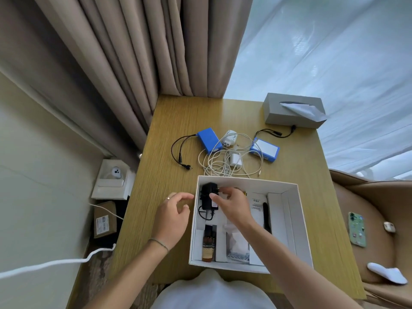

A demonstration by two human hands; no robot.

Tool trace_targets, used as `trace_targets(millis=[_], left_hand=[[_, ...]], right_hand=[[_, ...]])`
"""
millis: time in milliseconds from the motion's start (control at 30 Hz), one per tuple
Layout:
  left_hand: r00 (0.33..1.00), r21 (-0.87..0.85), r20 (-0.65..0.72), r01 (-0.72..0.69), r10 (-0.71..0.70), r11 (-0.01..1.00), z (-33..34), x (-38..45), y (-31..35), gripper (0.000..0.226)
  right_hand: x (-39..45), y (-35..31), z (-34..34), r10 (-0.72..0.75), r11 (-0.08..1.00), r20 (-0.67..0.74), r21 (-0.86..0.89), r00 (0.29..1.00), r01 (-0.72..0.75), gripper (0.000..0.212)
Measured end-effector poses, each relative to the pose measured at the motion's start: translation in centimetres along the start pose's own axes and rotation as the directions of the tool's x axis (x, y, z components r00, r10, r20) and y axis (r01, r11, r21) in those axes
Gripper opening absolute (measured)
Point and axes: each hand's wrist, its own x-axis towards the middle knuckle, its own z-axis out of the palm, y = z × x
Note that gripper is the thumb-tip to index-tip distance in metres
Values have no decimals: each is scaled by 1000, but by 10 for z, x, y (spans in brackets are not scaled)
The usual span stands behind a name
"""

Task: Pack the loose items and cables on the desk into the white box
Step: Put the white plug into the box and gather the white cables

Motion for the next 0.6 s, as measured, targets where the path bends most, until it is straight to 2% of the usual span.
trace_targets(millis=[67,167,300,367,500,600], left_hand=[[1000,17,-23,-9,9,1000,0,19,12,33],[998,15,-29,-55,55,998,3,49,35,31],[994,84,36,-107,104,991,11,88,61,28],[992,128,83,-105,95,986,18,107,65,27],[982,207,175,-104,68,973,28,135,65,27],[973,234,226,-98,44,967,34,150,62,28]], right_hand=[[-1,-6,-14,-27,997,-50,-74,998,23,33],[1,-21,-41,-99,992,-120,-86,988,89,19],[18,-44,-77,-187,978,-188,-128,964,165,14],[39,-52,-91,-176,970,-156,-198,972,144,16],[88,-56,-99,-91,906,-6,-416,996,80,28],[121,-52,-91,-100,826,82,-548,992,129,32]])
